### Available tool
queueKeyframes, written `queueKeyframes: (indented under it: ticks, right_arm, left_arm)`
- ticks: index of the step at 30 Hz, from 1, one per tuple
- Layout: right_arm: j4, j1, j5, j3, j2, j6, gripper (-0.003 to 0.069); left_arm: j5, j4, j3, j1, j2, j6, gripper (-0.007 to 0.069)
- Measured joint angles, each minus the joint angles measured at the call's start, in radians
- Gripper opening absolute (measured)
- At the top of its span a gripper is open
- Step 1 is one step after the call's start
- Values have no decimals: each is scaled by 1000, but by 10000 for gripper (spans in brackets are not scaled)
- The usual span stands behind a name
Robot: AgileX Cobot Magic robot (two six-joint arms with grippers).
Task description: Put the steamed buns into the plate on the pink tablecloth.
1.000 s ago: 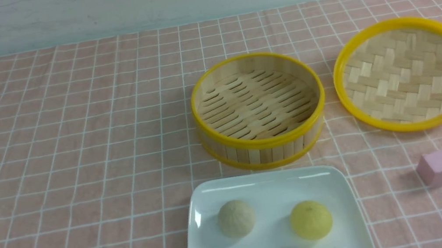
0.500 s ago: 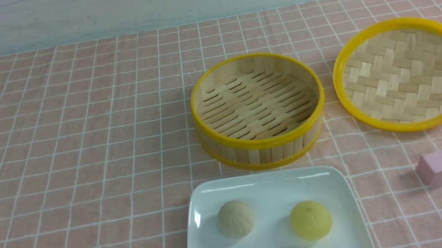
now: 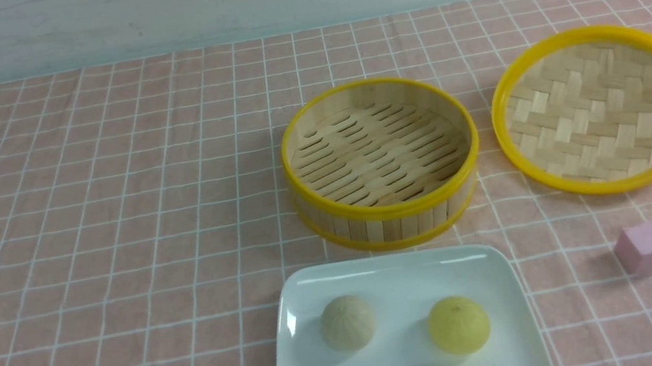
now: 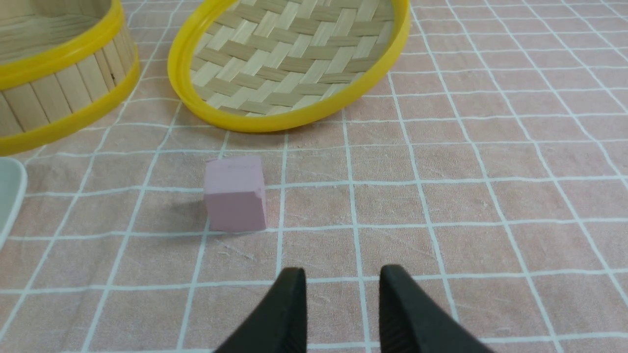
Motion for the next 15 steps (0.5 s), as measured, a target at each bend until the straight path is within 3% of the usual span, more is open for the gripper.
queueKeyframes:
  ticks: [15]
  right_arm:
    - [0, 0, 0, 0, 0, 0, 237]
  left_arm:
    - [0, 24, 0, 0, 0, 0, 143]
